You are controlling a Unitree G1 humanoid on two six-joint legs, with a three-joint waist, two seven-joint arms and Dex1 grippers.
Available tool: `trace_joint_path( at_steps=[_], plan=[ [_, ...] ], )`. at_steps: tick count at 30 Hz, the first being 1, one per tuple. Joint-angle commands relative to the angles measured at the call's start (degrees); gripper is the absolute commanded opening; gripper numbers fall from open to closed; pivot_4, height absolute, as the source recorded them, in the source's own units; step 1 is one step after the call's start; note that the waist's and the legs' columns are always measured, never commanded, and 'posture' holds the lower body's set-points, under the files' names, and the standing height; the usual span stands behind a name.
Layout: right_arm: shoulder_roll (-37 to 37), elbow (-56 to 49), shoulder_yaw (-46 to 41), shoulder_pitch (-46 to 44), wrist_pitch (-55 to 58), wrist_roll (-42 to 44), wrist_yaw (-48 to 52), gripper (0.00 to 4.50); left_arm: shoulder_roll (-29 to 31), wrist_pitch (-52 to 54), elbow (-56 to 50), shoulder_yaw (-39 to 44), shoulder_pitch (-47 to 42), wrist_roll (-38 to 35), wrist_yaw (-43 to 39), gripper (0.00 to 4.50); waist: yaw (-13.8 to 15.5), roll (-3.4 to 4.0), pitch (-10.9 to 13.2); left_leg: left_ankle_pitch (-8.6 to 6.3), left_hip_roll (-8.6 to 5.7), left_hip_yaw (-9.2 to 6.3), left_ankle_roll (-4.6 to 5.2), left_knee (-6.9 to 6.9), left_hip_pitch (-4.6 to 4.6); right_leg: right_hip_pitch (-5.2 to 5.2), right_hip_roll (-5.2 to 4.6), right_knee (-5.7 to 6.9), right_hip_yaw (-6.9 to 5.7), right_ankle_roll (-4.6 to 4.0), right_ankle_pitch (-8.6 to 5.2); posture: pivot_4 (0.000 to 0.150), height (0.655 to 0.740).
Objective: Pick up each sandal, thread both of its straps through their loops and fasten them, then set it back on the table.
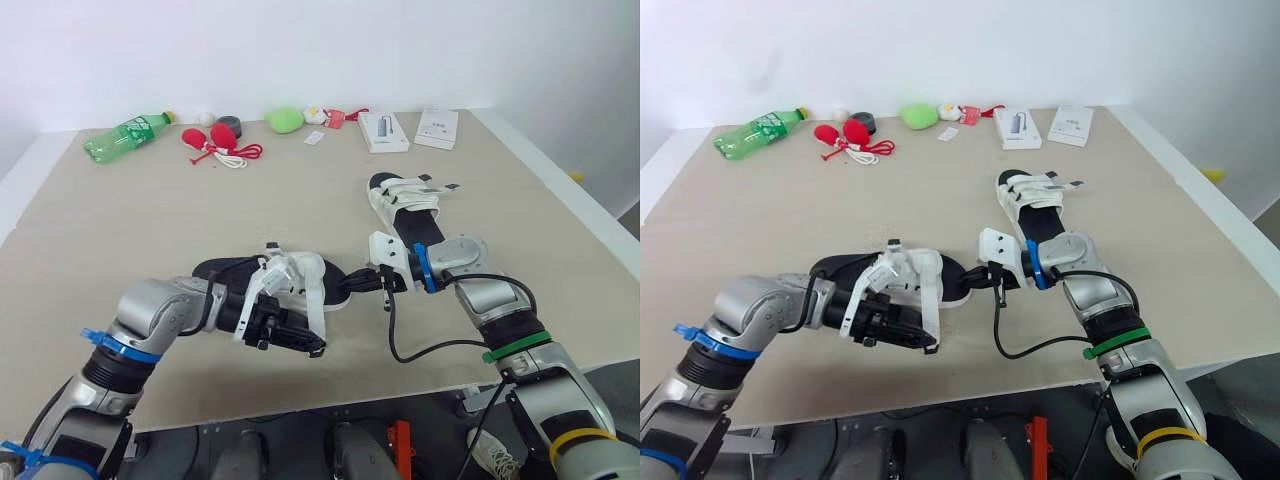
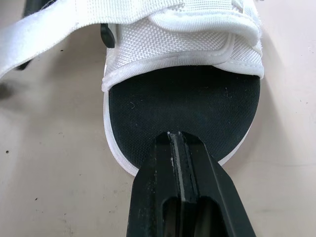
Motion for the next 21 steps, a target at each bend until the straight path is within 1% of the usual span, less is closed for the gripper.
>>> trace_joint_path(
  at_steps=[1, 2, 4, 6, 15, 18, 21],
  plan=[
    [-1.25, -0.25, -0.47, 0.66, 0.43, -0.54, 0.03, 0.00, -1.15, -0.15, 0.33, -0.22, -0.63, -0.76, -0.56, 2.21, 0.01, 0.00, 0.00, 0.00, -0.01, 0.00, 0.00, 0.00, 0.00, 0.00, -0.01, 0.00, 0.00, 0.00, 0.00, 0.150, 0.7400],
    [-1.30, -0.26, -0.49, 0.68, 0.45, -0.53, 0.04, 0.00, -1.32, -0.23, 0.45, -0.19, -0.63, -0.71, -0.53, 1.89, 0.02, 0.00, 0.00, 0.00, -0.02, 0.00, 0.00, 0.00, 0.00, 0.01, -0.02, 0.00, 0.00, 0.00, 0.00, 0.150, 0.7400],
    [-1.39, -0.41, -0.51, 0.80, 0.51, -0.50, 0.02, 0.00, -1.82, -0.85, 0.55, 0.13, -0.43, -0.33, -0.10, 0.84, 0.02, 0.00, 0.00, 0.00, -0.06, 0.00, 0.00, 0.01, 0.00, 0.02, -0.05, 0.00, 0.00, 0.03, 0.00, 0.150, 0.7400],
    [-1.45, -0.62, -0.49, 0.96, 0.57, -0.47, -0.01, 0.00, -2.11, -0.93, 0.61, 0.40, -0.26, -0.28, 0.23, 0.15, 0.03, 0.00, 0.00, 0.00, -0.08, 0.00, 0.00, 0.01, 0.00, 0.02, -0.07, -0.01, 0.01, 0.05, 0.00, 0.150, 0.7400],
    [-1.41, -1.22, -0.41, 1.25, 0.87, -0.32, -0.09, 0.00, -3.23, -0.49, 0.64, 2.25, 0.66, -0.99, 2.80, 0.15, 0.04, 0.00, 0.00, 0.00, -0.12, -0.04, 0.00, 0.01, -0.01, 0.04, -0.10, -0.01, 0.01, 0.08, -0.02, 0.150, 0.7400],
    [-1.47, -1.54, -0.39, 1.47, 0.96, -0.30, -0.11, 0.00, -1.48, 1.53, -0.21, 4.17, 0.30, -3.29, 1.04, 0.15, 0.03, 0.00, 0.00, 0.00, -0.12, -0.04, 0.00, 0.00, -0.01, 0.04, -0.09, -0.01, 0.00, 0.09, -0.02, 0.150, 0.7400],
    [-1.71, -1.80, -0.48, 1.67, 0.97, -0.22, -0.05, 0.00, 2.80, 5.78, -0.09, 6.68, -2.60, -7.62, -2.99, 0.15, -0.01, -0.03, 0.02, 0.00, -0.11, -0.04, 0.00, -0.04, -0.01, 0.00, -0.06, -0.02, -0.01, 0.06, -0.04, 0.150, 0.7400]
  ],
)
